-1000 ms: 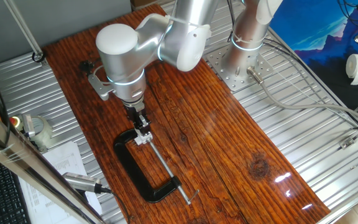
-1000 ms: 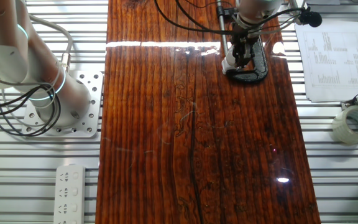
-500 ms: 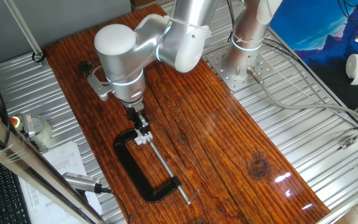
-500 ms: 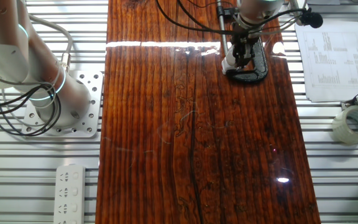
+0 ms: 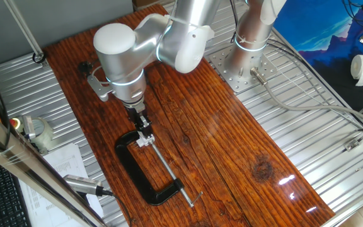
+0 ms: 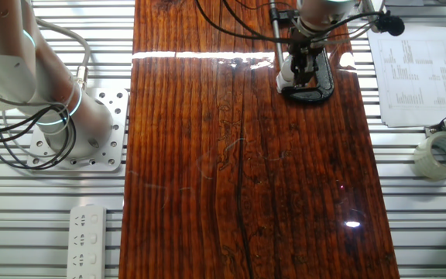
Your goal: Install the light bulb by rotating it
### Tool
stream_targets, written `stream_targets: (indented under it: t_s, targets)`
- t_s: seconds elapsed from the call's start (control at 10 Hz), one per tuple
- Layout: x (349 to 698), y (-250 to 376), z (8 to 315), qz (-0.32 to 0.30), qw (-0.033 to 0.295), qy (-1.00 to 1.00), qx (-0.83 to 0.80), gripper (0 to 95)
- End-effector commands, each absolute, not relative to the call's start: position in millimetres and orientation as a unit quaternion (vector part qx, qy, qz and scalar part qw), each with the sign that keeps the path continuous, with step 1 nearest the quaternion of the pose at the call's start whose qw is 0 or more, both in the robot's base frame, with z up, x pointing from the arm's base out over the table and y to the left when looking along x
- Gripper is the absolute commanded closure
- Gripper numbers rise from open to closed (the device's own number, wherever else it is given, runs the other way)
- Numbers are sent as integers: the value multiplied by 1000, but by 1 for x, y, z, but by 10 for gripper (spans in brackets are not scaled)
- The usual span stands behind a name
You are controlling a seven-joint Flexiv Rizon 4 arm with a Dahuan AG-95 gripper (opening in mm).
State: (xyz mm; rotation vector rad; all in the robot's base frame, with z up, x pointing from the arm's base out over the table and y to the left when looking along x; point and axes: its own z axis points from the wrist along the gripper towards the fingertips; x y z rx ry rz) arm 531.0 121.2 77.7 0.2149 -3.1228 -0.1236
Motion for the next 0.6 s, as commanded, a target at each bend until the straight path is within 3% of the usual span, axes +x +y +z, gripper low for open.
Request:
stream_targets:
  t_s: [0.1, 0.3, 0.6]
  targets:
    - [528, 124, 84, -31, 5, -995, 91, 190]
    - [527, 128, 93, -21, 6, -986, 167, 190]
    - [528, 134, 101, 39, 12, -908, 418, 190]
